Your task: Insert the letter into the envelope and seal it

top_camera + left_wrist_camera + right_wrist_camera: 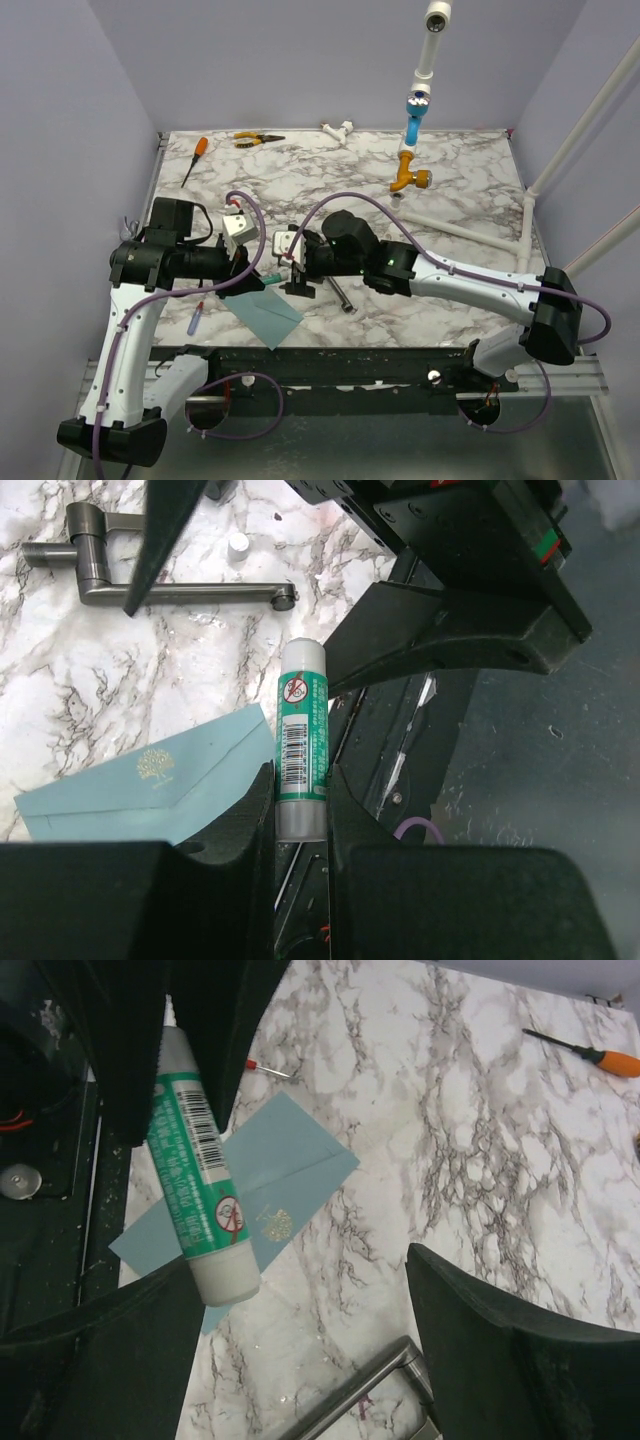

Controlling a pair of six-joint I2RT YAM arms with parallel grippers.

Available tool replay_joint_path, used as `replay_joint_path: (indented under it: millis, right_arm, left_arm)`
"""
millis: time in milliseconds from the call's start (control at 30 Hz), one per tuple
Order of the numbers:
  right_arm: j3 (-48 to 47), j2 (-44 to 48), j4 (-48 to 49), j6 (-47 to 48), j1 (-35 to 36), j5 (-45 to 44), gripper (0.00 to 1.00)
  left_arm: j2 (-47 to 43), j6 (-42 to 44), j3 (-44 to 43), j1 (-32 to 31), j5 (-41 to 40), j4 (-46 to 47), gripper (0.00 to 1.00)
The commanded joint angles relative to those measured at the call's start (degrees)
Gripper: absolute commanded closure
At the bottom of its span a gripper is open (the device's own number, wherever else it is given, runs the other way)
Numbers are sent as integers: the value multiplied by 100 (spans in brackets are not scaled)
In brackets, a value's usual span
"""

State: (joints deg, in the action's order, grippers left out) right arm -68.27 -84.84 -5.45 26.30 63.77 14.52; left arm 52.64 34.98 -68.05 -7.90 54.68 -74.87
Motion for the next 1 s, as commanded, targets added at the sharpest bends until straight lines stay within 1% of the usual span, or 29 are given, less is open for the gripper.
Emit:
replay_joint_path:
  millis: [0, 67, 167, 200, 267, 300, 400, 467, 533, 600, 667, 700, 733, 767, 800, 833, 867, 933, 967]
  right_arm:
    - [-230, -46, -185, 55, -1, 596, 21]
    - [-226, -49, -156, -17, -3, 722, 26]
    - [-314, -84, -217, -77, -4, 926, 29]
    - [-335, -86, -228, -73, -5, 930, 33]
    - [-353, -107, -260, -42, 0, 882, 44]
    - [-376, -128, -305, -37, -5, 888, 46]
    - [-497, -244, -501, -51, -4, 1010, 48]
    - [-546, -307, -559, -121, 0, 1066, 55]
    - [-556, -329, -588, -158, -5, 1095, 66]
    - [-541, -315, -580, -193, 3, 1097, 84]
    - [-497, -265, -563, -259, -4, 1048, 99]
    - [-438, -217, -525, -295, -4, 991, 99]
    - [-381, -154, -479, -308, -4, 860, 99]
    - [-274, -105, -385, -335, -4, 713, 99]
    - [-186, -42, -316, -340, -5, 514, 99]
    - [-106, -2, -281, -299, 2, 362, 99]
    - [-84, 20, -323, -274, -3, 206, 99]
    - [-118, 41, -454, -197, -1, 161, 99]
    - [-99, 83, -445, -179, -4, 174, 100]
  left_arm:
    - [-32, 8, -6, -27, 92, 46, 100]
    - [12, -31, -6, -27, 76, 86, 100]
    - [81, -133, -27, -53, 35, 156, 100]
    - [111, -186, -21, -68, -17, 197, 100]
    - [147, -275, 1, -93, -79, 277, 100]
    - [157, -310, 7, -98, -94, 311, 100]
    - [158, -367, -4, -140, -96, 383, 100]
    - [164, -412, -13, -174, -138, 424, 100]
    - [184, -422, -15, -194, -153, 435, 100]
    - [193, -425, -7, -203, -143, 444, 100]
    - [182, -425, -6, -203, -163, 447, 100]
    - [184, -481, -14, -203, -226, 479, 100]
    - [185, -565, -42, -207, -377, 517, 91]
    - [193, -657, -109, -203, -544, 529, 77]
    - [226, -693, -191, -203, -720, 491, 66]
    - [258, -708, -322, -195, -847, 424, 49]
    - [309, -723, -445, -190, -897, 312, 39]
    - [413, -837, -661, -179, -829, 171, 33]
    - [457, -891, -737, -171, -722, 100, 33]
